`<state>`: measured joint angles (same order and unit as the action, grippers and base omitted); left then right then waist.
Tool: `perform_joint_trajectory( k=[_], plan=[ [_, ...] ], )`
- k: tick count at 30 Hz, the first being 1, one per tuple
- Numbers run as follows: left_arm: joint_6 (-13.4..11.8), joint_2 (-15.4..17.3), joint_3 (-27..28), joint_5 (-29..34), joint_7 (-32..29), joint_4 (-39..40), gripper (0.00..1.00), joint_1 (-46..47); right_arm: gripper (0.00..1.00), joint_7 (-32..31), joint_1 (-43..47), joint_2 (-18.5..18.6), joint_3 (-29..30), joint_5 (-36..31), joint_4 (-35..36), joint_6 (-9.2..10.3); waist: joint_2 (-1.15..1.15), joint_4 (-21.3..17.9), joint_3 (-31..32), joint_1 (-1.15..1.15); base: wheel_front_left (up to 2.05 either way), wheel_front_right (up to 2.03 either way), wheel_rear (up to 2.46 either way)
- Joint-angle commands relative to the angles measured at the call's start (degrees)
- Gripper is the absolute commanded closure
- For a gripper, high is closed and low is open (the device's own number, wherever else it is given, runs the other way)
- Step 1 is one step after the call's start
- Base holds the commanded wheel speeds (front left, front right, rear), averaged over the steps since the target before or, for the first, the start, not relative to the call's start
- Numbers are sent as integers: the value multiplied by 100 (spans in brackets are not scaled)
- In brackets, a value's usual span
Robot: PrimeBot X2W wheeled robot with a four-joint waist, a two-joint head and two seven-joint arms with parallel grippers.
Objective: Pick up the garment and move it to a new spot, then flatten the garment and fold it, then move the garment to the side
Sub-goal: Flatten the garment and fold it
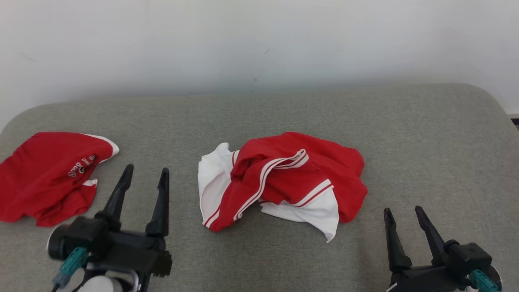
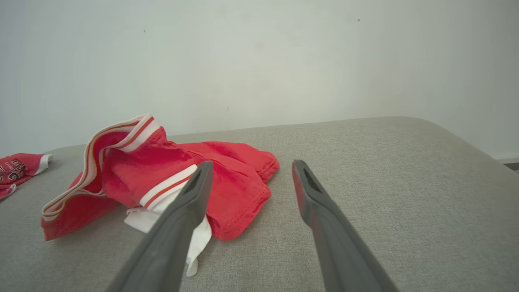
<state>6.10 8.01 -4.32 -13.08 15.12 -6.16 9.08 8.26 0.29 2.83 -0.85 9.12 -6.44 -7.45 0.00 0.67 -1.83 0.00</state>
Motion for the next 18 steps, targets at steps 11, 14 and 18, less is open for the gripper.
perform_joint_trajectory(
  k=[11, 14, 18],
  plan=[
    [127, 199, -1527, 50, -78, -742, 0, 1687, 0, 364, -270, 8, -197, 273, -275, -7, 0, -1154, -737, 0, 0, 0, 0],
    [129, 396, -1994, -81, -134, -951, 0, 2039, 0, 461, -333, 6, -253, 352, -374, -7, 0, -1410, -881, 0, 0, 0, 0],
    [131, 717, -2677, -274, -301, -1409, 0, 2479, 0, 590, -447, 7, -297, 425, -493, -7, 0, -1773, -1046, 0, 0, 0, 0]
  ],
)
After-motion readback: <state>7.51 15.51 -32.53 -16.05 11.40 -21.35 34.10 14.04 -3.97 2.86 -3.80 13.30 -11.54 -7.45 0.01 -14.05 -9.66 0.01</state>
